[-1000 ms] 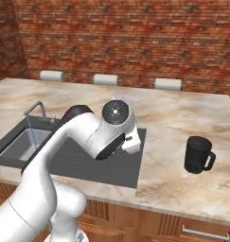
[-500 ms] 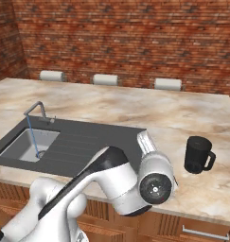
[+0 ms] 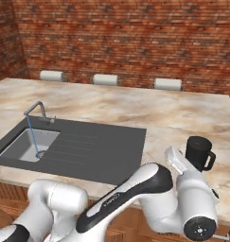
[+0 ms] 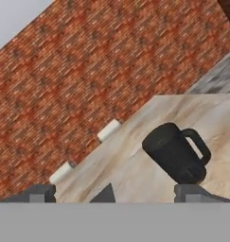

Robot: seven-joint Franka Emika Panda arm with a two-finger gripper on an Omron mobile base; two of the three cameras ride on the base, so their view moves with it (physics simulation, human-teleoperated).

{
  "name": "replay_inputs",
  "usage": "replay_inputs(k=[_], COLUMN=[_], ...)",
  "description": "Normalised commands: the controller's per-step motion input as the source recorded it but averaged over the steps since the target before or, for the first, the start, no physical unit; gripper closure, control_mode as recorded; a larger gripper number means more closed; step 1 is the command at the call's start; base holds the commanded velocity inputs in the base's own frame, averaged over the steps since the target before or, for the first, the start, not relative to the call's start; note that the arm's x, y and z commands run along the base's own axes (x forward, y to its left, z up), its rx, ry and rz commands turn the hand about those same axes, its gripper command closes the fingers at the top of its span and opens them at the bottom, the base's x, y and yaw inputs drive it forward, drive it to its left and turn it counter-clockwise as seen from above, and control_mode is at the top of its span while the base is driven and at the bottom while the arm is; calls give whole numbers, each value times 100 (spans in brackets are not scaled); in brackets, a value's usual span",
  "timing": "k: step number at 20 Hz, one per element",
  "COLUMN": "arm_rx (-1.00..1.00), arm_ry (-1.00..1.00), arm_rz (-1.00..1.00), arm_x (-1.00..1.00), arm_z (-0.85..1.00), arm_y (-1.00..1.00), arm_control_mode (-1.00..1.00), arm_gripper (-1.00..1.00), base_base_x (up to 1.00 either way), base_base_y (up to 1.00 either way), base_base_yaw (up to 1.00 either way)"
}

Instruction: Turn on the sink faucet and place the jug under the water for a few seconds to fill it up.

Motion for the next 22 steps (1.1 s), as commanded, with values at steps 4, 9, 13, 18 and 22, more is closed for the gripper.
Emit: replay_inputs(k=[4, 9, 13, 18, 22], arm_rx=[-45, -43, -44, -40, -33], arm_ry=[-36, -29, -7, 0, 0], arm_rz=[7, 1, 0, 0, 0], arm_x=[0, -1, 17, 35, 14], arm_z=[-40, -35, -67, -20, 0], arm_y=[-39, -33, -3, -6, -38], arm_control_mode=[-100, -100, -100, -100, -100], arm_gripper=[-100, -100, -100, -100, -100], base_base_x=[0, 0, 0, 0, 0], base_base_y=[0, 0, 0, 0, 0], base_base_yaw=[0, 0, 0, 0, 0])
